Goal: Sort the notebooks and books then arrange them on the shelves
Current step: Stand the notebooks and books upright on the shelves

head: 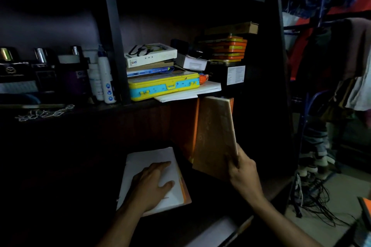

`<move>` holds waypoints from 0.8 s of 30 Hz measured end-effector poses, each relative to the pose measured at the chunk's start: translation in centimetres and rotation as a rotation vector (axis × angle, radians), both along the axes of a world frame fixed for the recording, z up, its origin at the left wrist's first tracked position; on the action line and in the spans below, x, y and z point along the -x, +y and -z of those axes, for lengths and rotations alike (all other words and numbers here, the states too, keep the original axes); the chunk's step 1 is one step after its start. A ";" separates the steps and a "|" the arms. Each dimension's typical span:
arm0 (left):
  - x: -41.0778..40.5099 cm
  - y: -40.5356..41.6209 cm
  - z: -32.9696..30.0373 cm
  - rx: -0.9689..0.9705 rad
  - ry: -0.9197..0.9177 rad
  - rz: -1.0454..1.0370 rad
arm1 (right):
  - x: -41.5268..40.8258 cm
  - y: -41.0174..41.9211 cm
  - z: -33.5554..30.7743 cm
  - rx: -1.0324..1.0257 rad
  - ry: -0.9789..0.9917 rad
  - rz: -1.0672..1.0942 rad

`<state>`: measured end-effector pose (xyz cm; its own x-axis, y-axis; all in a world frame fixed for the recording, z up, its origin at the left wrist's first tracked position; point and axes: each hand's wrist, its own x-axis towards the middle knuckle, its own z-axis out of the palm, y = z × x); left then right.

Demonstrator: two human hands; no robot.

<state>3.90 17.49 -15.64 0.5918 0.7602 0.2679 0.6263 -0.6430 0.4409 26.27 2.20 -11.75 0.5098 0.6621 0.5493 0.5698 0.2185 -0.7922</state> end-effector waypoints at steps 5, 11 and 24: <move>0.1 0.0 0.1 0.010 0.014 -0.005 | 0.7 2.3 1.6 -0.089 0.053 0.002; -0.1 0.0 -0.1 -0.004 0.060 -0.016 | 1.1 3.3 2.4 -0.151 0.054 -0.006; -0.1 -0.3 -0.3 -0.058 0.132 0.040 | 1.2 3.7 4.1 -0.149 -0.011 0.151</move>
<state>4.01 17.20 -15.33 0.6544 0.7207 0.2287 0.6495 -0.6906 0.3180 25.07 5.86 -15.81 0.5905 0.4898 0.6414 0.6133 0.2442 -0.7511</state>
